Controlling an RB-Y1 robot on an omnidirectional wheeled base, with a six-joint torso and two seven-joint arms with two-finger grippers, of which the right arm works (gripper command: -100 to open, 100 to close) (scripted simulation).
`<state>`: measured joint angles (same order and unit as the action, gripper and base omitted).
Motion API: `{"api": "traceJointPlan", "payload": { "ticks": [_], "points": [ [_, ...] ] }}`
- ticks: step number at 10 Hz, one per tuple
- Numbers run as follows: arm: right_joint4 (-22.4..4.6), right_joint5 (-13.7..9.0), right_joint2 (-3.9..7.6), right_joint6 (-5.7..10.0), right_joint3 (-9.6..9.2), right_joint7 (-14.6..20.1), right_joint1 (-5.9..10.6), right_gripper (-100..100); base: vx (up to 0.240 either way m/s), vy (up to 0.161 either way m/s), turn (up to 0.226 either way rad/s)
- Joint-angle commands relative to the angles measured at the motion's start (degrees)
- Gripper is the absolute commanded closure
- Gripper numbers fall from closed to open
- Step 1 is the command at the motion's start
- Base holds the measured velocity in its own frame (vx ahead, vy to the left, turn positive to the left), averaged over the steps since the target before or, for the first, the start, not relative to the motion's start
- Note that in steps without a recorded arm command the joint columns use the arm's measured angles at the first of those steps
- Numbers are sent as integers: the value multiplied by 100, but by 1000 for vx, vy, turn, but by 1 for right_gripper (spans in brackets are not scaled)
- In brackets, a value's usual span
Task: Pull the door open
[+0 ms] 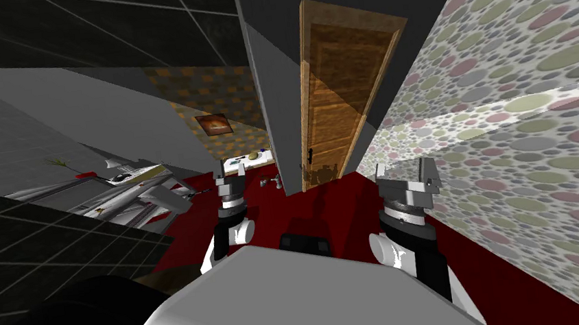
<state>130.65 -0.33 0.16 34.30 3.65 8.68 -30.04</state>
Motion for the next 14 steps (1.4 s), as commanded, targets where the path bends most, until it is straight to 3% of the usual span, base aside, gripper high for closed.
{"api": "traceJointPlan", "payload": {
  "ticks": [1, 10, 11, 14],
  "points": [
    [-205, -103, 66, 39, -50, 188, 60, -100, 21, -7, 120],
    [-1538, -802, 474, 303, -386, 1455, 464, -100, 82, -33, 128],
    [-1599, -802, 474, 303, -386, 1461, 464, -100, 59, -25, 85],
    [-2151, -1101, 640, 416, -530, 1959, 637, -100, 66, -31, 157]
  ]
}}
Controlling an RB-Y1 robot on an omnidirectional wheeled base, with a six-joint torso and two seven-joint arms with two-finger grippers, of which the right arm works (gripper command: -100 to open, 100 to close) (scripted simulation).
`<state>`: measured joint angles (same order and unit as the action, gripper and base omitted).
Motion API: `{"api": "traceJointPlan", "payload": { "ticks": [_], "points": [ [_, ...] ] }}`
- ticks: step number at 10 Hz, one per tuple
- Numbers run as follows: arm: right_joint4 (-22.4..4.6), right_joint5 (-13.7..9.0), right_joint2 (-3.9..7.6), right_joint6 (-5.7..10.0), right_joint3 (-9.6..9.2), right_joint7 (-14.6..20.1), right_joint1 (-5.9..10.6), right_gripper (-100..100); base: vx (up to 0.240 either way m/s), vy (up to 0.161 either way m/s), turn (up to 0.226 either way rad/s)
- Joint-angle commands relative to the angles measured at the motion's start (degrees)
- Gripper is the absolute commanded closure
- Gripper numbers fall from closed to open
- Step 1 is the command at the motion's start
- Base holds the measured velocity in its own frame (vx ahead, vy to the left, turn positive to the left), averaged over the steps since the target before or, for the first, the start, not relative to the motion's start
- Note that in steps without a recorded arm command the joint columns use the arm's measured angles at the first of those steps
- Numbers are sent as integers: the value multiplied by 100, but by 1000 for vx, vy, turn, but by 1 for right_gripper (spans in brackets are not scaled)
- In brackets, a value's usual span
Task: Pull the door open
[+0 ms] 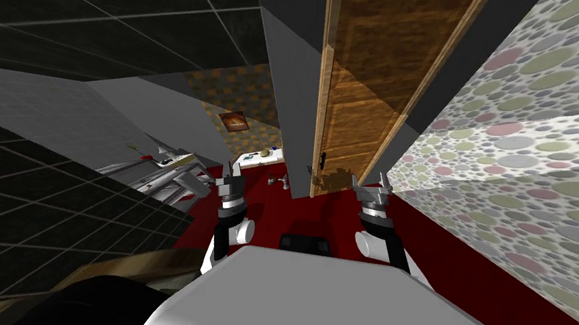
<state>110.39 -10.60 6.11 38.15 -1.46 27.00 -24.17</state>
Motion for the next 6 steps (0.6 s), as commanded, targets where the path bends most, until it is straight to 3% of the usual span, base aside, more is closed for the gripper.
{"api": "traceJointPlan", "payload": {
  "ticks": [1, 3, 4, 5, 6],
  "points": [
    [-169, -73, 45, 30, -20, 174, 49, -100, 58, -38, 46],
    [-568, -286, 161, 111, -122, 540, 172, -100, 68, -31, 120],
    [-775, -398, 222, 153, -176, 702, 236, -100, 78, -50, 249],
    [-817, -398, 222, 153, -176, 766, 236, -100, 52, -44, 66],
    [-1042, -511, 283, 196, -231, 972, 302, -100, 50, -41, 82]
  ]
}}
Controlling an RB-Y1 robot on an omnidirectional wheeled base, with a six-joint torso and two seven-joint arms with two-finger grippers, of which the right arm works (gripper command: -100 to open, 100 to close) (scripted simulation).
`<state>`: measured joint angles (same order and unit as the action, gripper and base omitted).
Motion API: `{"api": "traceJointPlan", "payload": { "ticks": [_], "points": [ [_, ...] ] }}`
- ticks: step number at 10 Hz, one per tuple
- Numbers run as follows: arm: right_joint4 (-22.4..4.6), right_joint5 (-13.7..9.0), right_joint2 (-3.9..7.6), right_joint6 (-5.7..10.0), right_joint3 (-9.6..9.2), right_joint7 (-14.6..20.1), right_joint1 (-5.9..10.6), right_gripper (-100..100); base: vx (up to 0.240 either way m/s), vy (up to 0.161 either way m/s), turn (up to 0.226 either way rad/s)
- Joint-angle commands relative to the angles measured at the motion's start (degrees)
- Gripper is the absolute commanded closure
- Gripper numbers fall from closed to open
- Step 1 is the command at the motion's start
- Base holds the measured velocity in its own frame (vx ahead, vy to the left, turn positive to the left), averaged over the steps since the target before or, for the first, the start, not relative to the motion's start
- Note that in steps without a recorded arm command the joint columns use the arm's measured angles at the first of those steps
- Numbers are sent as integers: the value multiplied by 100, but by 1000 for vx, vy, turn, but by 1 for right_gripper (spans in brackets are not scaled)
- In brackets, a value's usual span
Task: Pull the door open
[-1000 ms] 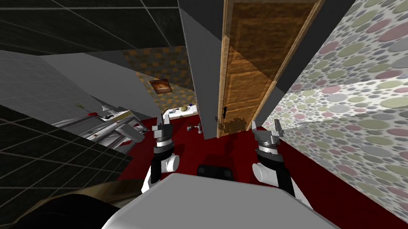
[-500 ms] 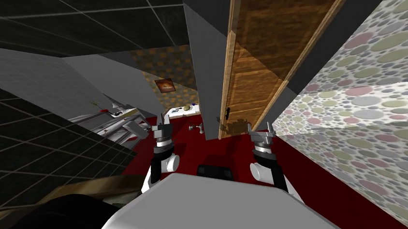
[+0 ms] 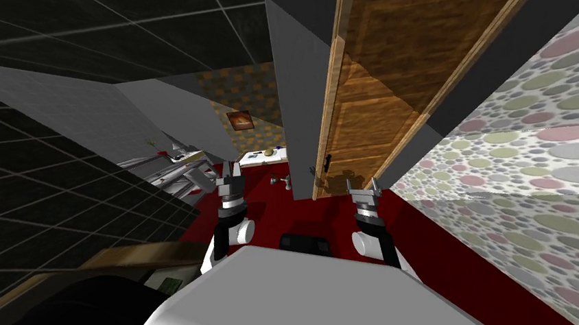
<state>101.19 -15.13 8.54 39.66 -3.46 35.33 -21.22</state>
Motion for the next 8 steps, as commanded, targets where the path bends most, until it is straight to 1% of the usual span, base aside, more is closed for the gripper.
{"api": "traceJointPlan", "payload": {
  "ticks": [1, 2, 3, 4, 5, 6, 7, 8],
  "points": [
    [-286, -171, 101, 88, -85, 286, 72, -100, 64, -46, 179],
    [-347, -171, 101, 88, -85, 345, 72, -100, 52, -37, 79],
    [-578, -286, 163, 131, -140, 544, 139, -100, 41, -34, 117],
    [-723, -403, 225, 175, -196, 706, 206, -100, 77, -53, 172],
    [-810, -403, 225, 175, -196, 767, 206, -100, 63, -39, 98],
    [-1041, -519, 287, 219, -252, 979, 273, -100, 50, -35, 129],
    [-1215, -635, 348, 263, -308, 1130, 341, -100, 65, -67, 220],
    [-1273, -635, 348, 263, -308, 1191, 341, -100, 43, -54, 61]
  ]
}}
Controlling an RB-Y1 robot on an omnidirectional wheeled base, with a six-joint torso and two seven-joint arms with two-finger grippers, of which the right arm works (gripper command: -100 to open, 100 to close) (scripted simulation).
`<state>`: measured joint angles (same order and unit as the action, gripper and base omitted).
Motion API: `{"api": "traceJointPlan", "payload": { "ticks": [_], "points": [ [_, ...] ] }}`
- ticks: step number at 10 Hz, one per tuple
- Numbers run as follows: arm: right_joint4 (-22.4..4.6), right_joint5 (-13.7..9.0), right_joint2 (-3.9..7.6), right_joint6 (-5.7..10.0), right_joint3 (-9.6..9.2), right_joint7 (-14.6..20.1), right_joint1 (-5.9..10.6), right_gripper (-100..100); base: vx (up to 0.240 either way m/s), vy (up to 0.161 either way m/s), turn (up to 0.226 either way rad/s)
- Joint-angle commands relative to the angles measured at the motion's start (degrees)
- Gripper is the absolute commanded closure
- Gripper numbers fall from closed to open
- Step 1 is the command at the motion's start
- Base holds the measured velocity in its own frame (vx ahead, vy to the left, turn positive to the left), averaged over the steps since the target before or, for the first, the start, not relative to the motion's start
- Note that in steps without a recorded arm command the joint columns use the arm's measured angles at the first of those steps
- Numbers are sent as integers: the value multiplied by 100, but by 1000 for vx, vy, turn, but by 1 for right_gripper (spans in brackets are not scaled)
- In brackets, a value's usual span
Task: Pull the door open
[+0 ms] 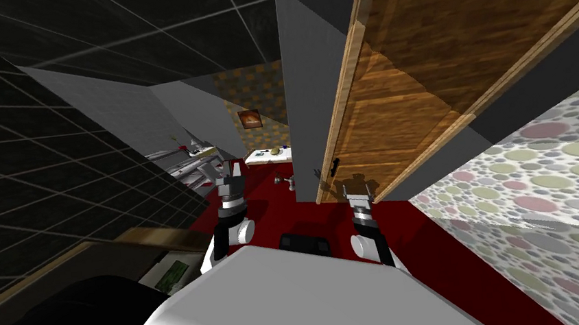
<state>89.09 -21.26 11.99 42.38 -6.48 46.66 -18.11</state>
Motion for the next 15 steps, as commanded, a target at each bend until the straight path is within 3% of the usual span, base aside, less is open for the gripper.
{"api": "traceJointPlan", "payload": {
  "ticks": [1, 5, 6, 8, 9, 11, 12, 15],
  "points": [
    [-286, -138, 65, 35, -62, 270, 97, -100, 37, -37, 96],
    [-887, -482, 246, 165, -228, 848, 296, -100, 53, -48, 173],
    [-982, -482, 246, 165, -228, 897, 296, -100, 53, -51, -51],
    [-1401, -706, 364, 250, -336, 1261, 426, -100, 51, -52, 179],
    [-1429, -706, 364, 250, -336, 1306, 426, -100, 53, -50, 56],
    [-1836, -919, 475, 330, -438, 1665, 549, -100, 50, -47, 132],
    [-1853, -919, 475, 330, -438, 1693, 549, -100, 40, -51, 68],
    [-2423, -1216, 629, 443, -582, 2222, 721, -100, 50, -61, 144]
  ]
}}
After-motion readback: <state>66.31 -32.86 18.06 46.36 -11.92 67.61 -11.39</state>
